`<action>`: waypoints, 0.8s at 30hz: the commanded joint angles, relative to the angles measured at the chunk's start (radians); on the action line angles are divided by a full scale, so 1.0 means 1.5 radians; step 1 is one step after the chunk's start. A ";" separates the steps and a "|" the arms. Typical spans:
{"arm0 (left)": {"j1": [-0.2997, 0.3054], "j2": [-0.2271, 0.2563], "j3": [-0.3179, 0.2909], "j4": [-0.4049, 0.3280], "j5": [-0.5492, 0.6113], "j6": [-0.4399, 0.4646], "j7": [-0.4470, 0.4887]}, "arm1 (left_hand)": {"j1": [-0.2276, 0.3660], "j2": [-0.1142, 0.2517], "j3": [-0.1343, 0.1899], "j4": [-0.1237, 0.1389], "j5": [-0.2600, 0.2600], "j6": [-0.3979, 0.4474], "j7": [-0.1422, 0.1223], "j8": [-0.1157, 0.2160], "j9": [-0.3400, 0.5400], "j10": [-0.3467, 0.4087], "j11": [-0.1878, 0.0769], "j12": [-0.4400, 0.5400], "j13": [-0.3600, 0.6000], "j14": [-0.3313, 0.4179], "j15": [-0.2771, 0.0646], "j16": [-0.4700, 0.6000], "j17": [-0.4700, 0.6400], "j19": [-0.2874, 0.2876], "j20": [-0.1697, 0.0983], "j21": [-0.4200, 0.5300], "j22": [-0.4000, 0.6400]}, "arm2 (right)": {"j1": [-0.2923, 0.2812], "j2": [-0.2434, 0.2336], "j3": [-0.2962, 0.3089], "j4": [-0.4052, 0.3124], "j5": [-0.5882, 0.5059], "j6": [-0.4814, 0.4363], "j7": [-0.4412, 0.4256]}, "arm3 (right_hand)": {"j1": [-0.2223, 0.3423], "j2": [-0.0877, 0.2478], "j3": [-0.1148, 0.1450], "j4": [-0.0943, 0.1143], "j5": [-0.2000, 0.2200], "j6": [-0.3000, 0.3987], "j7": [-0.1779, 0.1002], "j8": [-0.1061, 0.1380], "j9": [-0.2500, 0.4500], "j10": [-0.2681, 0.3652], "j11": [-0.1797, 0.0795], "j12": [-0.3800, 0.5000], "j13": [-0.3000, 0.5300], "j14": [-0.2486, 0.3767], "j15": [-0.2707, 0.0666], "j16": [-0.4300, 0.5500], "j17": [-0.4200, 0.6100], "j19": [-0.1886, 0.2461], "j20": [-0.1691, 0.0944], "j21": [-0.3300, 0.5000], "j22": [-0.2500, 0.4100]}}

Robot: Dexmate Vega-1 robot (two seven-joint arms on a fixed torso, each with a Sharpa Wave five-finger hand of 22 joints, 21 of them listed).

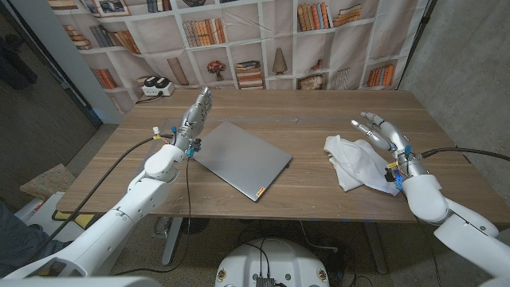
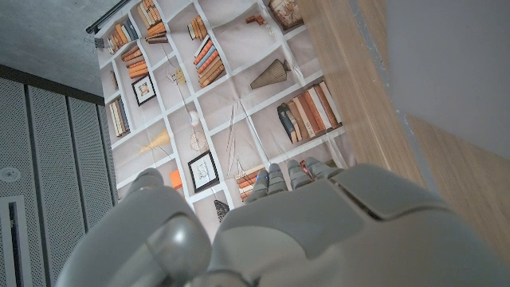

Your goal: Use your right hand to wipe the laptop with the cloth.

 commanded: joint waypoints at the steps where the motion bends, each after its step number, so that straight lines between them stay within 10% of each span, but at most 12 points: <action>1: -0.009 -0.003 0.008 0.000 0.004 0.011 -0.002 | 0.003 0.005 0.003 -0.003 -0.001 0.006 0.000 0.003 0.001 0.003 -0.001 -0.001 0.003 0.002 0.000 -0.002 0.002 0.000 -0.009 0.001 0.003 | -0.040 -0.015 0.015 -0.041 -0.049 -0.066 0.009 | 0.010 0.000 0.001 -0.004 0.000 0.009 -0.007 0.003 0.001 0.010 -0.003 0.003 0.002 0.005 0.002 0.001 0.001 0.008 -0.033 -0.002 0.002; 24: 0.004 0.004 0.012 -0.031 0.009 0.028 0.010 | 0.009 0.009 0.003 -0.005 -0.005 0.008 -0.001 0.000 0.001 0.004 -0.002 -0.003 0.003 0.003 0.000 -0.004 0.002 -0.001 -0.009 0.000 0.003 | -0.046 -0.065 -0.045 -0.089 -0.146 -0.226 0.030 | 0.044 -0.004 0.005 -0.020 -0.002 0.004 -0.002 -0.011 0.001 0.018 0.001 -0.007 0.002 0.005 0.013 -0.008 0.001 0.019 -0.012 -0.014 0.002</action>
